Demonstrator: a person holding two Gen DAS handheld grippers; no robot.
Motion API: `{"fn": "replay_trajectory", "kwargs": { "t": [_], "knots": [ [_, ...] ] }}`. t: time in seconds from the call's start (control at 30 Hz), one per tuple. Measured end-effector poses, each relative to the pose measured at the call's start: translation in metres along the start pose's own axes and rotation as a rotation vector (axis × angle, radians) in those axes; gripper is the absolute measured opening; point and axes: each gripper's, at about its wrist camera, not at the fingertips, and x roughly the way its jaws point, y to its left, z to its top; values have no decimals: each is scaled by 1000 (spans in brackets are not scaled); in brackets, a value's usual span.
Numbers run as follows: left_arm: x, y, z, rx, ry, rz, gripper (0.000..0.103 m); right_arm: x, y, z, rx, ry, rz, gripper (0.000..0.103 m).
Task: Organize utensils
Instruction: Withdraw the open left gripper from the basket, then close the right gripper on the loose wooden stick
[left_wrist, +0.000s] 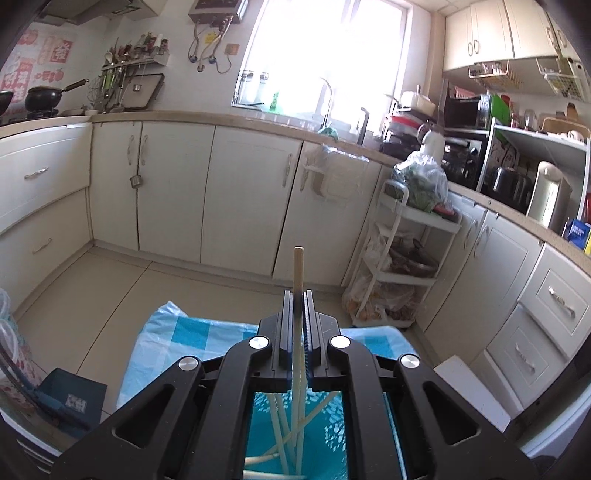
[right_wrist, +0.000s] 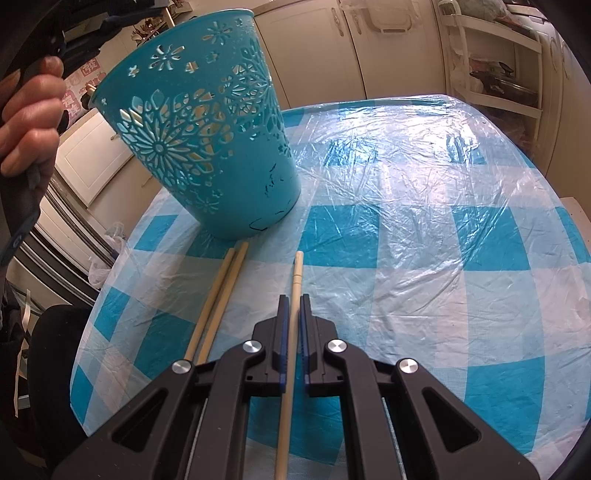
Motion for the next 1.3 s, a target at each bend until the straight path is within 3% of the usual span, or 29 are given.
{"fn": "replay_trajectory", "kwargs": {
  "t": [0.13, 0.33, 0.57, 0.73, 0.97, 1.3],
  "knots": [
    [-4, 1, -7, 27, 34, 7, 10, 0, 0, 0, 0, 0, 0, 6],
    [-45, 18, -10, 31, -10, 58, 51, 0, 0, 0, 0, 0, -1, 6],
    [-96, 60, -31, 8, -24, 165, 73, 0, 5, -1, -35, 3, -14, 11],
    [-107, 82, -71, 34, 62, 237, 79, -3, 15, -4, -112, 9, -59, 19],
    [-99, 92, -117, 62, 151, 253, 81, -5, 20, -8, -151, 12, -98, 21],
    [-92, 82, -136, 123, 173, 235, 84, -3, 25, -8, -158, 11, -126, 19]
  ]
}}
